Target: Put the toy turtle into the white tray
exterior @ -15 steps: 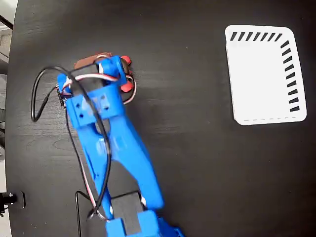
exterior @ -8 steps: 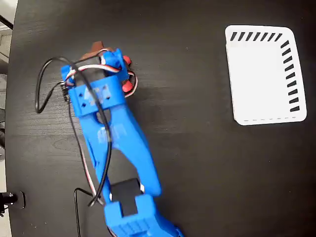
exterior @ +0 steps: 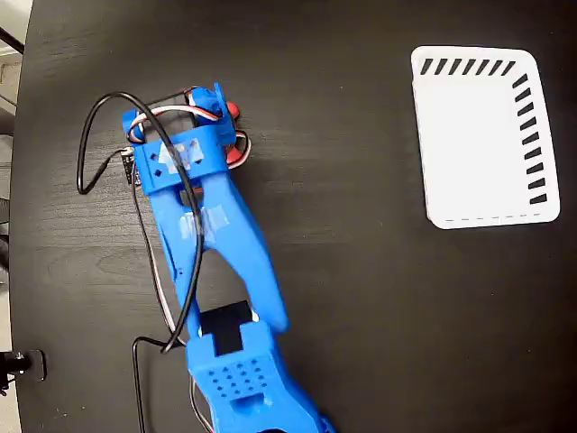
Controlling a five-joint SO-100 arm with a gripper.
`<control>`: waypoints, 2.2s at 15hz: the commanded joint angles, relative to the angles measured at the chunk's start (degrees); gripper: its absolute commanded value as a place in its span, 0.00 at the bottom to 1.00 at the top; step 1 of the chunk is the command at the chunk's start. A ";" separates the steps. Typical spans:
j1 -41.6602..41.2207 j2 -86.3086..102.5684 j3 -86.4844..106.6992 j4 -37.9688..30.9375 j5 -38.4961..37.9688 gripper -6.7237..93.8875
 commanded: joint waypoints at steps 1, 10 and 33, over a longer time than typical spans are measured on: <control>-0.88 0.79 -6.06 2.02 -0.79 0.68; -0.79 -0.44 -10.37 6.68 0.97 0.06; 42.10 29.36 -10.99 10.02 -2.02 0.06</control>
